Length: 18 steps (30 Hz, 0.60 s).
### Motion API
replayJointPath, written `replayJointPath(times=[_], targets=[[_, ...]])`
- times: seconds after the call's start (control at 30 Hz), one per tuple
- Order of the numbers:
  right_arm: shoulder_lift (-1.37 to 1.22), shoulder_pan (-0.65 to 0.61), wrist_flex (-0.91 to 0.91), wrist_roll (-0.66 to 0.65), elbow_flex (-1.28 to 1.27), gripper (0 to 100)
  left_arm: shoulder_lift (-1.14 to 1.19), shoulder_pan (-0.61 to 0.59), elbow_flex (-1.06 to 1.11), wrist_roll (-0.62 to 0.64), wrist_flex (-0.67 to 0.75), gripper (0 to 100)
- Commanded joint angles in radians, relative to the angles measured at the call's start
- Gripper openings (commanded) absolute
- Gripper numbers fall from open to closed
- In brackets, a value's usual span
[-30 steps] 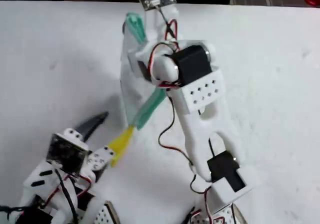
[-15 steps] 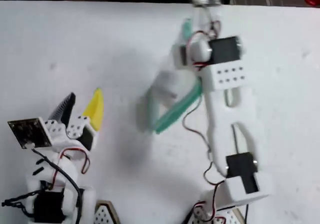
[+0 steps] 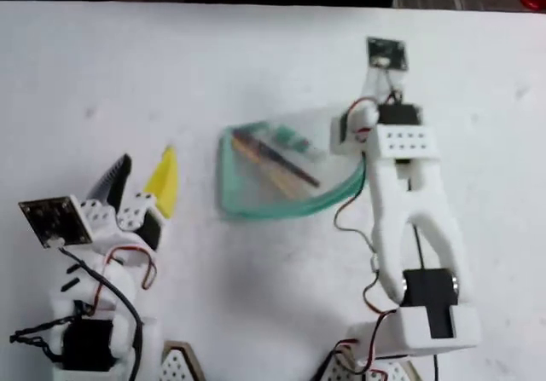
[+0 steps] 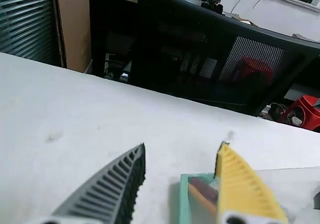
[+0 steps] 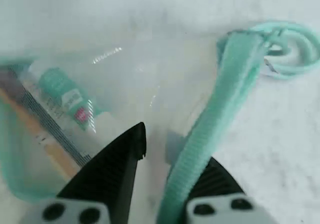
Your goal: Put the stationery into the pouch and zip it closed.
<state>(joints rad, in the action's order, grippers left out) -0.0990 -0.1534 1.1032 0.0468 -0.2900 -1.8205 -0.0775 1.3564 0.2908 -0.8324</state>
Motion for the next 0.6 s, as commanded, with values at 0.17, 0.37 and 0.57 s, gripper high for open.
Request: replayJointPath(times=[0.17, 0.37, 0.57], targets=[[-0.025, -0.051, -0.128, -0.017, -0.157, 1.6, -0.012, -0.007, -0.008, 0.009, 0.032, 24], [-0.018, -0.059, -0.131, -0.017, -0.150, 4.7, -0.012, -0.005, -0.008, 0.008, 0.032, 24], [-0.013, -0.058, -0.021, -0.017, -0.083, 42.6, -0.012, 0.027, -0.003, 0.006, 0.029, 24]])
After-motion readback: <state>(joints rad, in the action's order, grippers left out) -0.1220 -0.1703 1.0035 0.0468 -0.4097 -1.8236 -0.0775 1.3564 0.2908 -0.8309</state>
